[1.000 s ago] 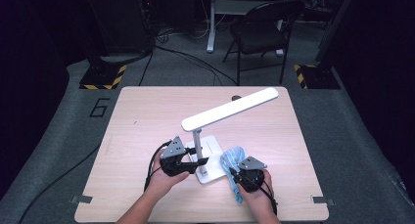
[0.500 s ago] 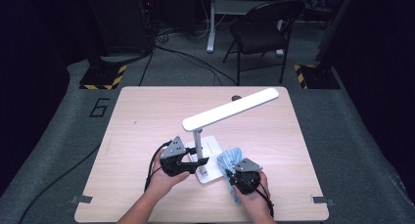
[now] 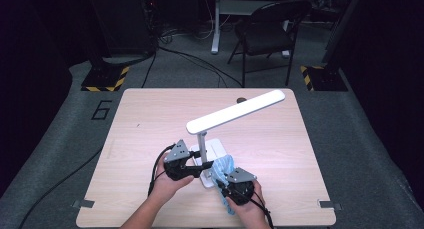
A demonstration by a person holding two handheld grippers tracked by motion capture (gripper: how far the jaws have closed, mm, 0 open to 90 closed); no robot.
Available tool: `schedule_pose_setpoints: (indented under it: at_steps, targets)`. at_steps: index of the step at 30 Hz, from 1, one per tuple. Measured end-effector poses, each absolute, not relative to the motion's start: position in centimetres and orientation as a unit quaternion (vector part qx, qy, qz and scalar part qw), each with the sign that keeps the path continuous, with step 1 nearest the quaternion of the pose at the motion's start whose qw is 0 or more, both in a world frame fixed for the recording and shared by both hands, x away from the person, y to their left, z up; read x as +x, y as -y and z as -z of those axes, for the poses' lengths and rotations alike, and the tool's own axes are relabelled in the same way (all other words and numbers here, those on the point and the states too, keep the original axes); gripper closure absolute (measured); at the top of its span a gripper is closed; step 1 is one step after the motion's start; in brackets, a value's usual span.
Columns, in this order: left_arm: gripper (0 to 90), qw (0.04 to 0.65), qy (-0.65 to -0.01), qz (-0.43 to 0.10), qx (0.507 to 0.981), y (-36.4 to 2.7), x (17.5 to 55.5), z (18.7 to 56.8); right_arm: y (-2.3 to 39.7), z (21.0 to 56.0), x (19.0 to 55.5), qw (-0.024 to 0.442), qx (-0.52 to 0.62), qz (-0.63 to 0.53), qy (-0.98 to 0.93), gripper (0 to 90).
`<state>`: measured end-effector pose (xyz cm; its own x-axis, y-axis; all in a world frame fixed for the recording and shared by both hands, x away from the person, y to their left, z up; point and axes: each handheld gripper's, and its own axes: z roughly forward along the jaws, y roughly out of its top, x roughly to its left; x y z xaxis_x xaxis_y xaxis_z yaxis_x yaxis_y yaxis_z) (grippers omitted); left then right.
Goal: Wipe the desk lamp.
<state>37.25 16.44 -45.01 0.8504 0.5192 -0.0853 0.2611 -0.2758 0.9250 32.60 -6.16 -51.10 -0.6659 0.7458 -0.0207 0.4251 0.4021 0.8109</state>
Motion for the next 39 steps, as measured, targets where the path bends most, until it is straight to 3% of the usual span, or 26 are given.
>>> schedule_pose_setpoints:
  at_steps: [11, 19, 22, 27, 35, 39]
  targets:
    - [50.4, 0.55, -0.248, -0.108, 0.791, -16.5, 37.3, 45.0, 7.4, 50.4, 32.2, 0.213, 0.363, -0.411, -0.809, 48.4]
    - [49.9, 0.555, -0.254, -0.102, 0.786, -16.4, 37.3, 45.2, 8.7, 49.9, 31.9, 0.186, 0.378, -0.392, -0.818, 43.8]
    - [49.7, 0.554, -0.255, -0.102, 0.786, -16.4, 37.4, 45.2, 9.0, 50.3, 32.2, 0.154, 0.39, -0.37, -0.829, 41.1]
    - [49.7, 0.554, -0.25, -0.104, 0.787, -16.5, 37.4, 45.2, 9.0, 51.3, 32.4, 0.143, 0.396, -0.372, -0.827, 45.0]
    - [50.1, 0.554, -0.244, -0.103, 0.789, -16.6, 37.5, 45.2, 9.0, 51.3, 32.7, 0.137, 0.384, -0.391, -0.825, 64.9]
    - [50.1, 0.556, -0.24, -0.093, 0.79, -16.4, 37.4, 45.2, 9.2, 50.5, 32.8, 0.147, 0.404, -0.413, -0.803, 66.8]
